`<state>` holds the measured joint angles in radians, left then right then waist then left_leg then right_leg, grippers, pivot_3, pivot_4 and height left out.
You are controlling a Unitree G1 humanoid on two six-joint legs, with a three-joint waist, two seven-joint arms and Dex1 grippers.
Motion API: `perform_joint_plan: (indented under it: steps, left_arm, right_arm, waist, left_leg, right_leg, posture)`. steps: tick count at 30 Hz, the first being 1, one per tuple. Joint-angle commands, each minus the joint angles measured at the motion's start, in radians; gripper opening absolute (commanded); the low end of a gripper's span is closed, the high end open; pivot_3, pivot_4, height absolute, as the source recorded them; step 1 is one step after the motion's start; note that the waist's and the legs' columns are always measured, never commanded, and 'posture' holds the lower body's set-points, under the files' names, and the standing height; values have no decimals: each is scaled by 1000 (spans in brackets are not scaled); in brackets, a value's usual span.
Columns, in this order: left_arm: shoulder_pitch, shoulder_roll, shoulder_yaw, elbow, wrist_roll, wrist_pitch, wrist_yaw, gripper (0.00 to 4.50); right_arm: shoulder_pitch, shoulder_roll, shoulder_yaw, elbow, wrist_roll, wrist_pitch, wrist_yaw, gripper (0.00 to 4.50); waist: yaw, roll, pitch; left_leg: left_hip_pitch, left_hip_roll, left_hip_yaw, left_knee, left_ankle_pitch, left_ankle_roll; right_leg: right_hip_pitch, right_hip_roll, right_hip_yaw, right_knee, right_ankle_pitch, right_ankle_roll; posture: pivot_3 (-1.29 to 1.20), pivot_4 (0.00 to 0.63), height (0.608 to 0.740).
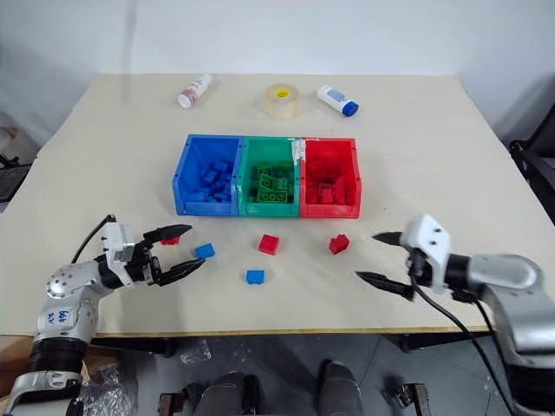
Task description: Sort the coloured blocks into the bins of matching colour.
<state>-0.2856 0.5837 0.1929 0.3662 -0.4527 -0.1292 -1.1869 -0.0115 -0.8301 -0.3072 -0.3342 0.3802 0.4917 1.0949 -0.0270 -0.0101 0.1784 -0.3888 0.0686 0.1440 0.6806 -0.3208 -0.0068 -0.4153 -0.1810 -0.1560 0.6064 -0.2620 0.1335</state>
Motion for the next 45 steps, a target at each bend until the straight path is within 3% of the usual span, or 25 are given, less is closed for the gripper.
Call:
perform_joint_plan:
  steps: [1,8,16,21,24,31,37,45]
  left_arm:
    - [-26,4,3,-1,-1,-6,-11,4500]
    - [-43,-4,-4,-1,3,-4,-4,4500]
    - [17,-21,2,-95,-7,12,31,4500]
    - [65,-17,12,-160,-19,29,43,4500]
    - [81,-10,18,-179,-24,35,41,4500]
    - [89,-4,40,-183,-85,22,-50,4500]
    - [67,-1,38,-145,-110,21,-151,4500]
    - [19,-3,36,-76,-111,22,-226,4500]
  right_arm:
    - [0,-12,-33,-73,40,22,-38,4466]
    - [-118,15,106,-11,16,10,-78,4466]
    - [-345,91,320,286,-84,-130,-35,4466]
    - [-438,145,383,452,-128,-204,-20,4466]
    - [-463,169,399,509,-138,-230,-7,3876]
    - [-471,192,401,530,-150,-248,-13,1633]
    - [-440,199,367,444,-129,-220,-63,1624]
    - [-426,202,228,198,-41,-95,-207,1624]
  waist:
    - [-4,0,0]
    - [-1,0,0]
    - [-1,0,0]
    - [-1,0,0]
    - [-1,0,0]
    - [-2,0,0]
    - [-1,0,0]
    - [-2,0,0]
  left_leg:
    - [0,0,0,0,0,0]
    - [0,0,0,0,0,0]
    - [0,0,0,0,0,0]
    - [0,0,0,1,0,0]
    - [0,0,0,1,0,0]
    - [0,0,0,1,0,0]
    - [0,0,0,1,0,0]
    - [0,0,0,1,0,0]
  right_leg:
    - [0,0,0,0,0,0]
    - [0,0,0,0,0,0]
    - [0,0,0,0,0,0]
    - [0,0,0,1,0,0]
    - [0,0,0,0,0,0]
    - [0,0,0,1,0,0]
    - [0,0,0,1,0,0]
    - [0,0,0,1,0,0]
  posture:
    - [0,150,740]
    - [0,150,740]
    - [0,150,740]
    - [0,150,740]
    - [0,150,740]
    - [0,150,740]
    - [0,150,740]
    - [0,150,740]
